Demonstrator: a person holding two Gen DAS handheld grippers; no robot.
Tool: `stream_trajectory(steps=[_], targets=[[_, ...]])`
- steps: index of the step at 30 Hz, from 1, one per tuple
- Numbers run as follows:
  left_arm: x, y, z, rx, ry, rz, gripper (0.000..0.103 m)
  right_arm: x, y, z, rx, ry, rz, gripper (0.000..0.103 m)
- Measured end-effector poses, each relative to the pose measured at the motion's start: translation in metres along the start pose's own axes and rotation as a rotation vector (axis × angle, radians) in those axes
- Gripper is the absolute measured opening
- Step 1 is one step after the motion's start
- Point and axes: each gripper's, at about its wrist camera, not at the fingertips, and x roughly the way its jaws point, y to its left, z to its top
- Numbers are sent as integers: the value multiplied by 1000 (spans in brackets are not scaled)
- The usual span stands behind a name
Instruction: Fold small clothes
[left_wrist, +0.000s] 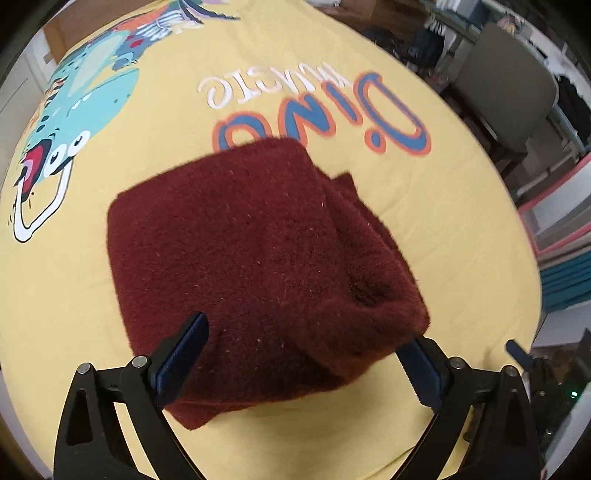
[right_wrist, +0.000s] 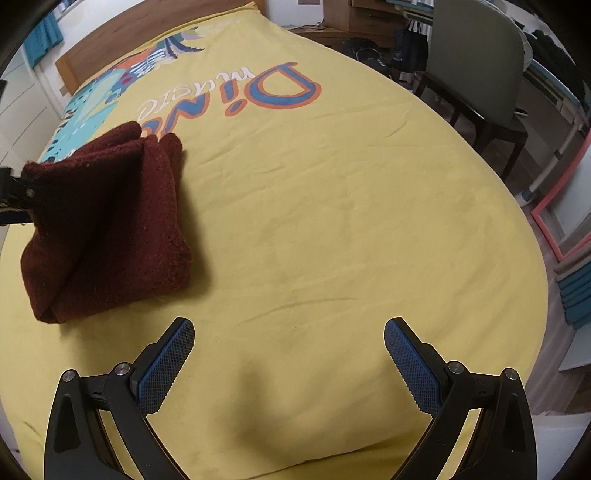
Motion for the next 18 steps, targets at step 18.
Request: stream_trajectory(steps=[18], targets=[[-73,107,-51,-148,-132,-19,97,-56,105,115,-206,-11,231,102]])
